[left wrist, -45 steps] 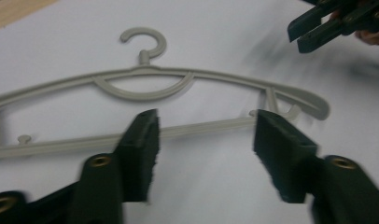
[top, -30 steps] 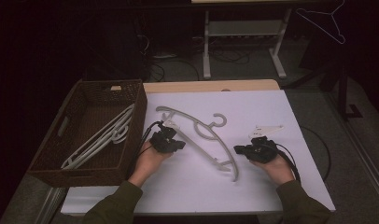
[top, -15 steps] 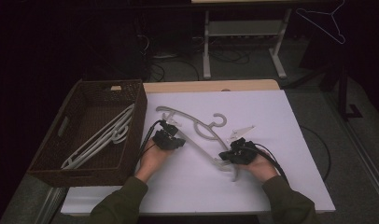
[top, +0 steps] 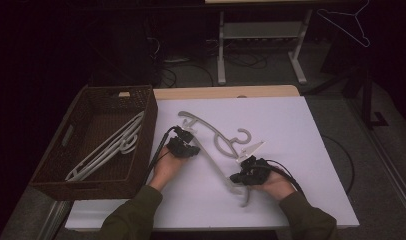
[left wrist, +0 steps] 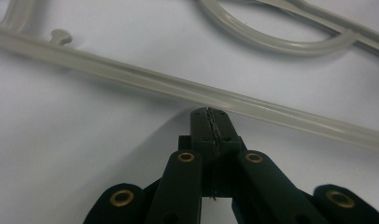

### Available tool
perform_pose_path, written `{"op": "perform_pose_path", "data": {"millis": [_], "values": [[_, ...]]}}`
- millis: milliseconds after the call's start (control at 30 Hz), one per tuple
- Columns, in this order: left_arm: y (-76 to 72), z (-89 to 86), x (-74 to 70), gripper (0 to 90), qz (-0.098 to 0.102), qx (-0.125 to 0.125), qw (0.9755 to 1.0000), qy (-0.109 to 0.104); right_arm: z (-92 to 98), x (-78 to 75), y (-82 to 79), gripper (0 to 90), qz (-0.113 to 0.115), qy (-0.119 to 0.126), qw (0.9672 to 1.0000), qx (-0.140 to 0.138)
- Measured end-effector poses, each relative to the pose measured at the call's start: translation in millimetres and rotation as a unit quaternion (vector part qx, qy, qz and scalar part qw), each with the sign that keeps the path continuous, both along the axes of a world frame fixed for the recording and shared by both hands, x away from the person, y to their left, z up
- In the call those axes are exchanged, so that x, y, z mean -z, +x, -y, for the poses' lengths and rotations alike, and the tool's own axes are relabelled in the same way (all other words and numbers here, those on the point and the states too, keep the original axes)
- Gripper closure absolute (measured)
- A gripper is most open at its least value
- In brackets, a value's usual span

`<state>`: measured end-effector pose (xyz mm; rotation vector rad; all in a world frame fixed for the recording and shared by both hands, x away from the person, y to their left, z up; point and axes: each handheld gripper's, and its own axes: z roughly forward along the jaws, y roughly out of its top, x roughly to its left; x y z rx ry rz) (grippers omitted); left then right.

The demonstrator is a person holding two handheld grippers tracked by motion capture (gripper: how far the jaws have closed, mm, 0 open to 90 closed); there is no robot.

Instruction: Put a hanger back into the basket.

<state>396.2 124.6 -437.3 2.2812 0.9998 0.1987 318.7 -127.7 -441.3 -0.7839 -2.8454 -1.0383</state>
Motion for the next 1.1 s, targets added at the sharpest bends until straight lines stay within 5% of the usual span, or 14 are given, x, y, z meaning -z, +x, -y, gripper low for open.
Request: {"op": "perform_pose_path", "data": {"millis": [433,833,933,1100], "values": [[9.4,21.8,-1.7,89.8,0.005,0.030,0.9995,0.009,-41.6,2.6,-11.2,89.8,0.011,0.008,0.9971,-0.074],[7.1,29.3,-9.3,89.7,0.006,0.048,0.9988,-0.003,-82.2,1.9,-15.3,89.8,0.025,0.018,0.9946,-0.099],[4.0,23.3,-15.1,89.7,0.006,0.050,0.9987,-0.003,-69.7,-6.1,-12.4,89.8,0.037,0.032,0.9954,-0.082],[-14.3,5.7,-30.3,89.6,0.012,0.051,0.9983,-0.025,-32.4,-21.3,-3.5,89.8,0.029,0.058,0.9979,-0.006]]}}
